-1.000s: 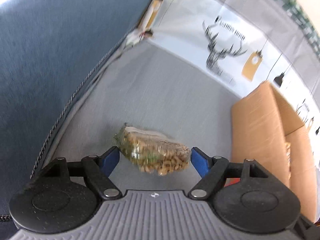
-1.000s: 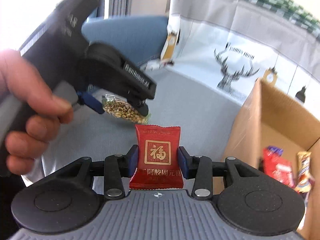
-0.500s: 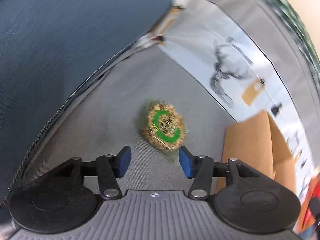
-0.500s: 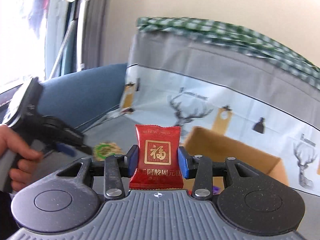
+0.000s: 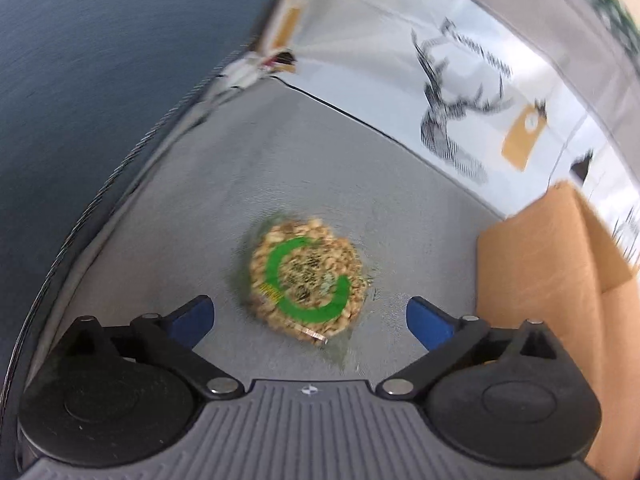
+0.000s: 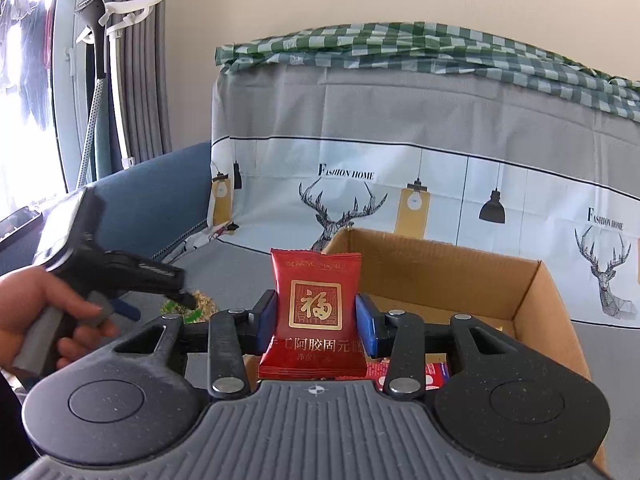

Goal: Organize snacks

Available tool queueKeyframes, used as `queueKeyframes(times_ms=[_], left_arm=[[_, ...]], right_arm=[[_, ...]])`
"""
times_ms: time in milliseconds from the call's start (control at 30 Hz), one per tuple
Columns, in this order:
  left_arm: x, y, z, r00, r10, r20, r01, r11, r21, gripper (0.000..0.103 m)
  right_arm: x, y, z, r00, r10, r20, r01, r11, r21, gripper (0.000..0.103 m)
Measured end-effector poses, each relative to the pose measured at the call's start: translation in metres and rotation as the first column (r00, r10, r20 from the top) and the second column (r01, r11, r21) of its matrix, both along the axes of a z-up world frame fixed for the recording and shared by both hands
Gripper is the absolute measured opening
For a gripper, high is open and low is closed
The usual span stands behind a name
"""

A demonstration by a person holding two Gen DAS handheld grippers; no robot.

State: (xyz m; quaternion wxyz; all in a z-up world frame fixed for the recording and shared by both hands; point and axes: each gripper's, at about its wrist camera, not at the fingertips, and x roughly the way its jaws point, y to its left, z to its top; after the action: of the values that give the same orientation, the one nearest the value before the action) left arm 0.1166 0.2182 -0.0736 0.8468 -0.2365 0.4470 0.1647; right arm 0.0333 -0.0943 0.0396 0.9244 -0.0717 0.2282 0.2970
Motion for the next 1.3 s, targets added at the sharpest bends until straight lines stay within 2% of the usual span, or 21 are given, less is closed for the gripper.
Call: queueKeyframes(times_ms=[133, 300, 467, 667, 767, 833, 1133, 1300], left_arm=[[0.022, -0.014, -0.016, 0.992, -0.068, -0.106, 0.081, 0.989, 0.123, 0.102], [0.031, -0.013, -0.026, 0.991, -0.058, -0.121, 0.073, 0.990, 0.121, 0.102], [0.033, -0.022, -0.022, 0.988, -0.068, -0.139, 0.093, 0.978, 0.185, 0.082], [0.018, -0.020, 0.004, 0.998, -0.023, -0.053, 0.031, 0.989, 0.141, 0.081], [0.004, -0.026, 0.027, 0.999, -0.022, 0.045, 0.018, 0.996, 0.084, 0.081], [-0.005, -0.034, 0.041, 0.995, -0.029, 0.099, 0.022, 0.997, 0.071, 0.081], [-0.036, -0.079, 0.083, 0.958, -0.030, 0.284, 0.026, 1.000, 0.018, 0.081], [-0.037, -0.112, 0.099, 0.924, -0.121, 0.364, 0.093, 0.991, 0.094, 0.081]], right_arm=[[0.004, -0.004, -0.004, 1.000, 0.000, -0.007, 0.000, 1.000, -0.014, 0.043], [0.010, -0.007, -0.008, 1.000, -0.009, -0.009, 0.009, 1.000, -0.027, 0.044], [0.014, -0.007, -0.013, 1.000, -0.017, -0.018, 0.017, 0.999, -0.040, 0.044], [0.011, -0.008, -0.013, 0.999, -0.035, -0.013, 0.034, 0.998, -0.056, 0.044], [0.010, -0.010, -0.011, 0.999, -0.047, -0.005, 0.047, 0.997, -0.058, 0.044], [0.009, -0.011, -0.012, 0.998, -0.056, -0.001, 0.055, 0.997, -0.062, 0.044], [0.004, -0.012, -0.011, 0.995, -0.095, 0.029, 0.097, 0.993, -0.069, 0.044], [0.005, -0.014, -0.010, 0.990, -0.129, 0.054, 0.133, 0.989, -0.066, 0.043]])
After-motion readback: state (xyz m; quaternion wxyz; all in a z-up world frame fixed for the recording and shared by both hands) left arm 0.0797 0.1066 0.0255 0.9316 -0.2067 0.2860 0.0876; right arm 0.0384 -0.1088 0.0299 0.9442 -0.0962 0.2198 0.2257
